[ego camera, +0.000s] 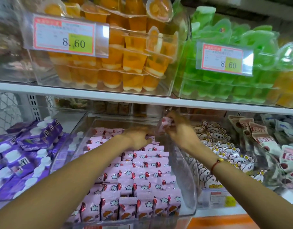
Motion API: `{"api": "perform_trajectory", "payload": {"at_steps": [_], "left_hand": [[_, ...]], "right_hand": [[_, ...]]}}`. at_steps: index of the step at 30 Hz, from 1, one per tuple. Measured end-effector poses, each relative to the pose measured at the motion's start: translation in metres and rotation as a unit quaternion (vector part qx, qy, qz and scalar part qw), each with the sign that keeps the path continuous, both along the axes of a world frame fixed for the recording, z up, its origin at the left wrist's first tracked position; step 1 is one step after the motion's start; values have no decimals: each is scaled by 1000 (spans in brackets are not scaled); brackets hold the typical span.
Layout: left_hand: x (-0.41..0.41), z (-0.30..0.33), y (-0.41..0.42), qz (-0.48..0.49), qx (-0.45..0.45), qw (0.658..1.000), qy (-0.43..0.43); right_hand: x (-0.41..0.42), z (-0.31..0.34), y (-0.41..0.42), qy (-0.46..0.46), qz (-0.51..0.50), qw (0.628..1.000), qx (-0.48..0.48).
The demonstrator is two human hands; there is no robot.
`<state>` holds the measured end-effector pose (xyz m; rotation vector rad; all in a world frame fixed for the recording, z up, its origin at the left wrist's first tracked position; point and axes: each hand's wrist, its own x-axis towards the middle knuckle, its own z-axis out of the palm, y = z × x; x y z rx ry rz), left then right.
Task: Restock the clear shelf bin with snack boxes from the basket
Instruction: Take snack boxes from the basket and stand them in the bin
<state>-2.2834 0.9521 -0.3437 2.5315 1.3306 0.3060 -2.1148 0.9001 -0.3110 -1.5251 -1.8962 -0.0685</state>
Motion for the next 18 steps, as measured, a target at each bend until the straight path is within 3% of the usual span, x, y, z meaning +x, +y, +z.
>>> {"api": "perform_trajectory", "payload": {"at_steps": [2,5,9,13,15,18], "left_hand": [[1,0,0,11,-18,1000,-7],[3,3,4,24,-65,997,-41],[10,10,12,49,-114,966,-226],[25,11,13,73,-142,929,-333],[30,10,11,78,-104,930,-343],[29,9,9,58,-16,960,-274]], "right_hand": [[-1,1,10,-75,-31,996,-36],[-3,5,26,-115,-96,986,-76],[-6,8,43,-131,-87,977,-143],[-9,10,36,-100,-45,974,-196],[-5,7,15,-74,-27,982,-172],[4,-8,-38,-45,-31,994,-93]]}}
